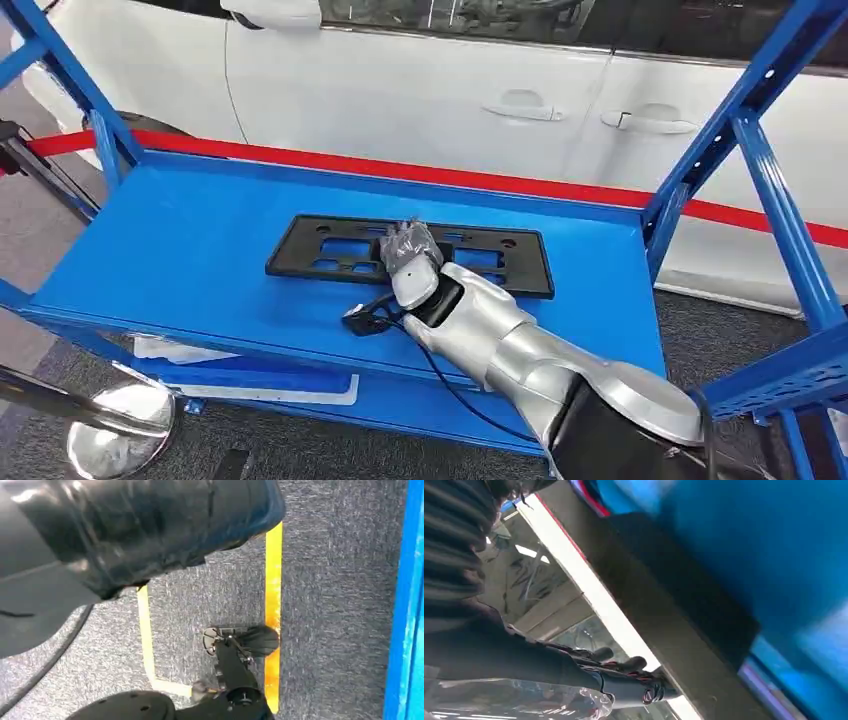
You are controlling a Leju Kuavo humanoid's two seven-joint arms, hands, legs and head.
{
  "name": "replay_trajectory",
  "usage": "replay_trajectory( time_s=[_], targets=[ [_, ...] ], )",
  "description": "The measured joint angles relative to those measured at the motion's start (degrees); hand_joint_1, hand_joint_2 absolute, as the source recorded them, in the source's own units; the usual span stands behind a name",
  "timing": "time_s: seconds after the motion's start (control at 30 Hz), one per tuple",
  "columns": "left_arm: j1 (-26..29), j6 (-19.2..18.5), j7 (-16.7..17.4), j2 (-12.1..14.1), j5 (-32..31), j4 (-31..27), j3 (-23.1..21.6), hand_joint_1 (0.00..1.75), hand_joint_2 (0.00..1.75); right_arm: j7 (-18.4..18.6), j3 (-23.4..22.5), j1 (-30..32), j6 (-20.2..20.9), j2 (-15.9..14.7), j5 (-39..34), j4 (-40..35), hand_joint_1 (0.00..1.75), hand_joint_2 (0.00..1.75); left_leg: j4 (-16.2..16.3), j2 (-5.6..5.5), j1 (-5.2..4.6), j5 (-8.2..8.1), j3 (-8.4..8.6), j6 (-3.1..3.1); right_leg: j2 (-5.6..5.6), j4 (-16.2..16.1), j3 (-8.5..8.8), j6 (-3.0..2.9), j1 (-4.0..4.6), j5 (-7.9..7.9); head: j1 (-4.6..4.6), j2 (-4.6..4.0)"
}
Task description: Take the parts from the cabinet and place them on the table.
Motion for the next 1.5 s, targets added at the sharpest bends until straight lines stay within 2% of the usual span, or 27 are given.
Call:
replay_trajectory(
  time_s=[0.03, 0.07, 0.13, 0.2, 0.23, 0.27, 0.33, 0.4, 0.43, 0.47, 0.53, 0.57, 0.6, 0.63, 0.67, 0.77, 0.83, 0.9, 0.93, 0.97, 1.03, 1.1, 1.23, 1.3, 1.4, 1.43, 1.5],
  targets=[
    [-0.02, 0.22, -0.04, 0.00, 0.00, 0.00, 0.00, 0.00, 0.00, 0.00, 0.00, -0.21, 0.63, -0.22, 0.00, 0.04, 0.00, 1.75, -0.01, 0.01, -0.01, -0.26, 0.30, -0.15, 0.00, -4.89, 1.86, -0.64, 0.36, 2.58, -0.02, 0.00],
    [-0.16, 0.46, -0.02, -0.26, 0.00, 0.00, -0.02, 0.00, 0.00, 0.00, 0.00, -0.51, 1.21, -0.40, 0.00, 0.09, 0.00, 1.75, 0.44, -0.06, -0.56, -0.52, 0.28, -0.56, -0.02, -6.54, 2.39, -0.96, 0.59, 2.24, -0.18, -0.02],
    [-0.16, 1.57, 0.37, -0.20, -0.22, 0.00, -0.02, 0.00, 0.00, -0.07, 0.00, -0.65, 1.99, -0.72, -0.04, 0.22, 0.00, 1.75, 0.12, -0.05, 0.08, -0.54, 0.37, -1.07, -0.01, -6.54, 2.39, -1.04, 0.74, 2.25, -0.04, 0.00],
    [-0.14, 2.50, 0.96, -0.13, -0.50, 0.00, -0.02, 0.00, 0.00, -0.02, -0.02, -0.76, 2.03, -1.16, -0.44, 0.37, 0.00, 1.75, -0.05, -0.08, -0.14, -0.52, 0.58, -1.71, 0.05, -7.21, 2.92, -1.58, 0.46, 2.66, 0.02, 0.00],
    [-0.11, 2.78, 1.14, -0.07, -0.52, 0.00, -0.04, 0.00, 0.00, 0.09, -0.04, -0.79, 1.92, -1.29, -0.61, 0.44, 0.00, 0.00, 0.74, 0.09, 0.07, -1.29, 0.22, -1.95, -0.06, -7.64, 3.30, -1.67, 0.02, 3.02, -0.02, -0.02],
    [-0.07, 2.82, 1.29, -0.15, -0.50, 0.00, -0.07, 0.00, 0.00, 0.20, -0.07, -0.96, 1.88, -1.38, -0.74, 0.46, 0.00, 0.00, 3.01, 0.20, 0.04, -3.01, -0.66, -2.40, -0.05, -7.80, 3.43, -1.81, -0.19, 3.11, -0.31, 0.00],
    [-0.17, 2.67, 1.77, -0.20, -0.31, 0.00, -0.15, 0.00, 0.00, 0.31, -0.07, -0.98, 1.88, -1.55, -0.85, 0.55, 0.00, 0.00, 11.84, 0.22, 0.43, -7.40, -4.56, -3.04, -0.08, -7.78, 3.41, -1.86, -0.24, 3.13, -0.35, 0.00],
    [-0.09, 2.65, 2.19, -0.20, -0.15, 0.00, -0.24, 0.00, 0.00, 0.42, -0.07, -0.68, 1.90, -1.75, -0.87, 0.74, 0.00, 0.00, 17.31, 0.23, 0.64, -8.77, -7.32, -3.43, -0.11, -7.73, 3.36, -1.87, -0.25, 3.09, -0.31, -0.02],
    [0.00, 2.65, 2.62, -0.20, -0.07, 0.00, -0.31, 0.00, 0.00, 0.42, -0.07, -0.51, 1.90, -1.93, -0.90, 0.90, 0.00, 0.00, 16.60, 0.24, 0.77, -7.56, -7.22, -3.56, -0.08, -7.72, 3.39, -1.86, -0.30, 3.00, -0.33, -0.02],
    [0.02, 2.62, 2.84, -0.20, 0.02, 0.00, -0.31, 0.00, 0.00, 0.42, -0.07, -0.46, 1.90, -2.05, -0.90, 0.96, 0.00, 0.00, 13.31, 0.24, 0.86, -5.21, -5.72, -3.65, -0.02, -7.69, 3.48, -1.69, -0.37, 2.89, -0.31, 0.00],
    [-0.06, 2.56, 2.93, -0.20, 0.11, 0.00, -0.31, 0.00, 0.00, 0.50, -0.07, -0.54, 1.88, -2.08, -1.03, 1.03, 0.00, 0.00, 2.86, 0.38, 0.94, 0.03, -0.54, -3.70, 0.06, -7.46, 3.81, -1.20, -0.50, 2.43, -0.33, -0.02],
    [-0.18, 2.47, 2.95, -0.22, 0.22, 0.00, -0.35, 0.00, 0.00, 0.50, -0.07, -0.63, 1.88, -2.10, -1.05, 1.05, 0.00, 0.00, 0.45, 0.35, 0.60, -0.63, 0.93, -3.56, 0.13, -7.20, 3.69, -0.83, -0.07, 2.14, -0.41, -0.02],
    [-0.37, 2.45, 2.97, -0.22, 0.46, 0.00, -0.37, 0.00, 0.00, 0.50, -0.09, -0.73, 1.90, -2.17, -1.20, 1.05, 0.00, 0.00, -0.27, 0.16, 0.51, -1.03, 1.11, -2.53, 0.18, -7.05, 3.46, -0.58, -0.04, 2.05, -0.35, 0.00],
    [-0.38, 2.38, 3.02, -0.22, 0.55, 0.00, -0.42, 0.00, 0.00, 0.50, -0.09, -0.71, 1.90, -2.19, -1.47, 1.07, 0.00, 0.00, -0.16, 0.17, 0.45, -1.04, 0.95, -2.22, 0.16, -7.18, 3.47, -0.34, -0.05, 2.12, -0.31, -0.02],
    [-0.30, 2.27, 3.10, -0.22, 0.57, 0.00, -0.44, 0.00, 0.00, 0.50, -0.09, -0.71, 1.90, -2.25, -1.66, 1.09, 0.00, 1.75, -0.05, 0.15, 0.32, -1.15, 0.91, -1.93, 0.14, -7.32, 3.57, -0.14, -0.14, 2.09, -0.42, -0.02],
    [-0.27, 2.19, 3.15, -0.28, 0.61, 0.00, -0.46, 0.00, 0.00, 0.55, -0.35, -0.89, 1.84, -2.43, -1.77, 1.12, 0.00, 1.75, -0.63, 0.26, 0.72, -0.88, 1.44, -0.84, -0.12, -4.65, 2.57, 0.89, -0.24, 0.08, -0.24, -0.02],
    [-0.38, 2.34, 3.13, -0.26, 0.59, 0.00, -0.52, 0.00, 0.00, 0.59, -0.50, -0.92, 1.77, -2.52, -1.77, 1.11, 0.00, 1.75, -0.59, 0.33, 0.62, -1.02, 1.43, -0.22, -0.14, 3.97, -1.78, 1.04, -0.38, -4.15, 0.02, 0.00],
    [-0.37, 3.18, 2.74, -0.22, 0.55, 0.00, -0.78, 0.00, 0.00, 0.68, -0.50, -0.62, 1.77, -2.69, -1.75, 1.16, 0.00, 1.75, -0.49, 0.34, 0.53, -1.11, 1.42, -0.08, -0.15, 10.83, -5.61, 1.07, -0.42, -5.81, 0.00, 0.00],
    [-0.33, 3.50, 2.67, -0.22, 0.55, 0.00, -0.85, 0.00, 0.00, 0.74, -0.50, -0.52, 1.77, -2.87, -1.77, 1.22, 0.00, 1.75, -0.38, 0.29, 0.54, -1.18, 1.45, -0.05, -0.15, 10.57, -5.81, 1.03, -0.42, -4.70, 0.04, -0.02],
    [-0.29, 3.89, 2.60, -0.20, 0.52, 0.00, -0.90, 0.00, 0.00, 0.79, -0.50, -0.52, 1.75, -2.99, -1.77, 1.25, 0.00, 1.75, -0.20, 0.18, 0.54, -1.33, 1.46, -0.14, -0.14, 7.66, -4.69, 0.91, -0.42, -2.27, 0.04, 0.00],
    [-0.30, 4.35, 2.60, -0.22, 0.52, 0.00, -0.94, 0.00, 0.00, 0.96, -0.55, -0.68, 1.77, -3.04, -1.77, 1.25, 0.00, 1.75, 0.23, 0.04, 0.54, -1.67, 1.53, -0.41, -0.14, -1.58, -0.63, 0.41, -0.40, 2.88, 0.04, -0.02],
    [-0.41, 4.72, 2.56, -0.22, 0.52, 0.00, -1.01, 0.00, 0.00, 1.11, -0.57, -0.82, 1.97, -3.06, -1.77, 1.25, 0.00, 1.75, 0.87, -0.06, 0.05, -2.03, 1.15, -1.00, -0.02, -5.95, 1.41, 0.05, -0.16, 2.74, -0.04, 0.00],
    [-0.34, 4.83, 2.40, -0.15, 0.55, 0.00, -1.05, 0.00, 0.00, 1.66, -0.59, -0.76, 2.10, -3.41, -1.79, 1.29, 0.00, 1.75, 0.35, -0.06, 0.33, -1.70, 1.28, -2.10, 0.15, -5.94, 1.29, -0.89, -0.23, 3.15, 0.00, 0.00],
    [-0.29, 4.66, 2.40, -0.20, 0.55, 0.00, -1.09, 0.00, 0.00, 2.03, -0.59, -0.79, 1.88, -3.41, -1.79, 1.29, 0.00, 1.75, 4.05, 0.20, 0.45, -4.94, -0.19, -2.70, 0.00, -6.21, 1.42, -1.39, -0.52, 3.51, -0.44, 0.00],
    [-0.30, 4.68, 1.71, -0.07, 0.35, 0.00, -1.31, 0.00, 0.00, 2.23, -0.61, -0.51, 2.49, -3.67, -1.75, 1.42, 0.00, 1.75, 16.71, 0.20, 0.57, -10.89, -5.60, -3.17, -0.07, -6.13, 1.11, -1.65, -0.28, 3.64, -0.42, 0.00],
    [-0.20, 4.68, 1.66, -0.04, 0.35, 0.00, -1.33, 0.00, 0.00, 2.23, -0.61, -0.32, 3.10, -3.78, -1.75, 1.44, 0.00, 1.75, 18.13, 0.20, 0.57, -10.80, -6.15, -3.17, -0.06, -6.03, 0.99, -1.68, -0.23, 3.67, -0.42, 0.00],
    [-0.14, 4.70, 1.75, 0.00, 0.37, 0.00, -1.33, 0.00, 0.00, 2.23, -0.61, -0.30, 3.87, -3.93, -1.75, 1.44, 0.00, 1.75, 12.61, 0.20, 0.54, -7.19, -3.00, -2.82, -0.03, -5.85, 0.93, -1.69, -0.16, 3.68, -0.42, 0.00]
  ],
)
